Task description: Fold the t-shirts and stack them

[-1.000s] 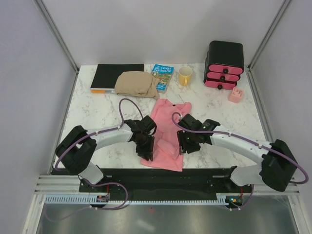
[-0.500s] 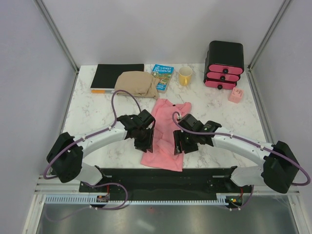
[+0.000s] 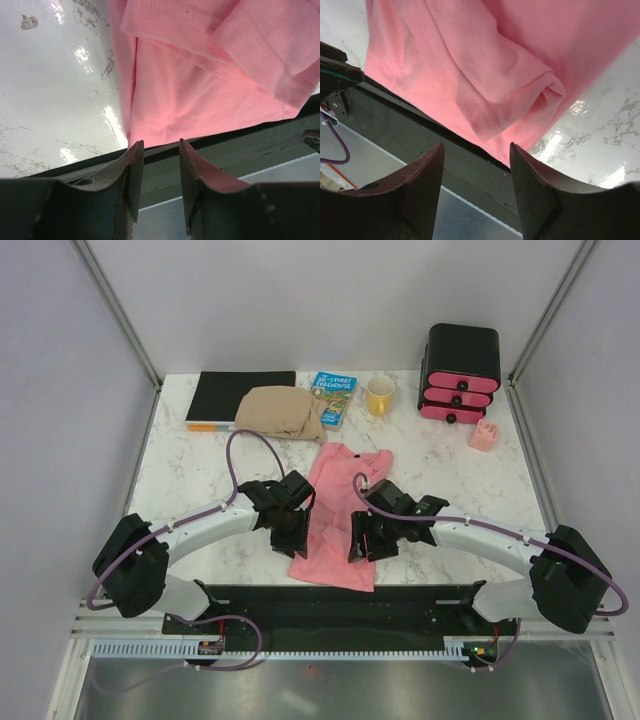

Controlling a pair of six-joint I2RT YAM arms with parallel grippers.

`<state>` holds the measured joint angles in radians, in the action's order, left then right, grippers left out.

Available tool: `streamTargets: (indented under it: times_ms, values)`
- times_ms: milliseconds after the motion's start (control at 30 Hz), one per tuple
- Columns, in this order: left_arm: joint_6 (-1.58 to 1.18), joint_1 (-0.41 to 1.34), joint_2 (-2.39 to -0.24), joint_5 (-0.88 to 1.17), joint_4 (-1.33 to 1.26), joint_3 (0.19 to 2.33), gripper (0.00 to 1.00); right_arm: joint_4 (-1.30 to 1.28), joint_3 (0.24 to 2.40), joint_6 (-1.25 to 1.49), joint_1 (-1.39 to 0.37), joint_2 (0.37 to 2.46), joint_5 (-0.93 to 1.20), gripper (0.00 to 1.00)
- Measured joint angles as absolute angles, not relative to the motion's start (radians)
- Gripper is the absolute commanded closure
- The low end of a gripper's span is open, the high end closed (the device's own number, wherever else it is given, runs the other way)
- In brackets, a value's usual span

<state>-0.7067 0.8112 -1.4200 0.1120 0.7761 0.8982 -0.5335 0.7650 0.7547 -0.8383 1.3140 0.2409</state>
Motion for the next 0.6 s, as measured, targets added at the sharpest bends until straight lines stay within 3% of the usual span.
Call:
streamTargets:
  times_ms: [400, 600]
  values:
    - [-0.707, 0.811, -1.42, 0.106, 0.776, 0.892, 0.59, -0.482, 0.757, 0.781, -0.843, 1.375, 0.266, 0.37]
    - [-0.707, 0.811, -1.42, 0.106, 0.776, 0.888, 0.59, -0.468, 0.743, 0.786, -0.845, 1.39, 0.266, 0.44]
